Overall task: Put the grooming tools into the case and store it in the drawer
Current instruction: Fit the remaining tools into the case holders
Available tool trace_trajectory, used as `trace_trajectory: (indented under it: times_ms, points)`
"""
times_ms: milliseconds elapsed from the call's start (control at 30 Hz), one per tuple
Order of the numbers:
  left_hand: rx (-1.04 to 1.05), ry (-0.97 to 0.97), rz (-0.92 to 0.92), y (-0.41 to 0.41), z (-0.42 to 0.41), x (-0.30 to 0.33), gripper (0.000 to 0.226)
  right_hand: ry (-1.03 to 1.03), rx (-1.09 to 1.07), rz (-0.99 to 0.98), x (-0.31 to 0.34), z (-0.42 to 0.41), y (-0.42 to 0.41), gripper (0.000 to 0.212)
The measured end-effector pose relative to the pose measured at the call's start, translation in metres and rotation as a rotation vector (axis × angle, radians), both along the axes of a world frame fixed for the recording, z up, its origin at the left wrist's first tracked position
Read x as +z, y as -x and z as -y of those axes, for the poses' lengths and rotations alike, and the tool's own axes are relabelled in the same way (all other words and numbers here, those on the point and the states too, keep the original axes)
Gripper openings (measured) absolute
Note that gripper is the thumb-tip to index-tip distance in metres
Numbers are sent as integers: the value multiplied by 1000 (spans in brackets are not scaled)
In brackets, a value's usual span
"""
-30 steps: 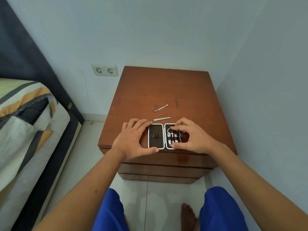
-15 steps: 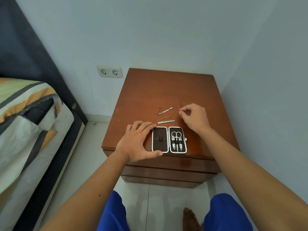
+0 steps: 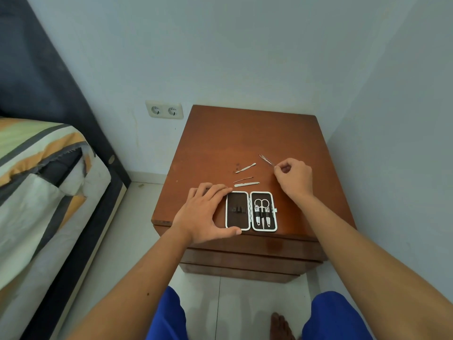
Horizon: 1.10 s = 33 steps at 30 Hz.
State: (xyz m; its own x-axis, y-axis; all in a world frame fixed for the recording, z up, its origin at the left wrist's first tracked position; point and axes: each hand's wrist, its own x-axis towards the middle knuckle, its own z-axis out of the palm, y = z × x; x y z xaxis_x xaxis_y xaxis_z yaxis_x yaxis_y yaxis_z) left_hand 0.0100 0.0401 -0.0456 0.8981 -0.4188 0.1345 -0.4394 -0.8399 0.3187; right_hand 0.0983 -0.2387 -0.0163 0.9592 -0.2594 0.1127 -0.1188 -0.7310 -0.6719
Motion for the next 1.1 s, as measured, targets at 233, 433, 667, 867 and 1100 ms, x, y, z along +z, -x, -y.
trace_trajectory:
  times_ms: [233, 433, 667, 867, 1100]
  points:
    - [3, 6, 7, 1, 0, 0, 108, -504, -39, 37, 0, 9, 20, 3]
    - [6, -10, 10, 2, 1, 1, 108, -1073, 69, 19, 22, 5, 29, 10]
    - [6, 2, 9, 2, 1, 2, 108, -1047, 123, -46, 28, -8, 24, 22]
    - [8, -13, 2, 3, 1, 2, 108, -943, 286, -182, 18, -22, 28, 33]
    - [6, -9, 7, 1, 2, 2, 107, -629, 371, -264, 9, -37, 25, 30]
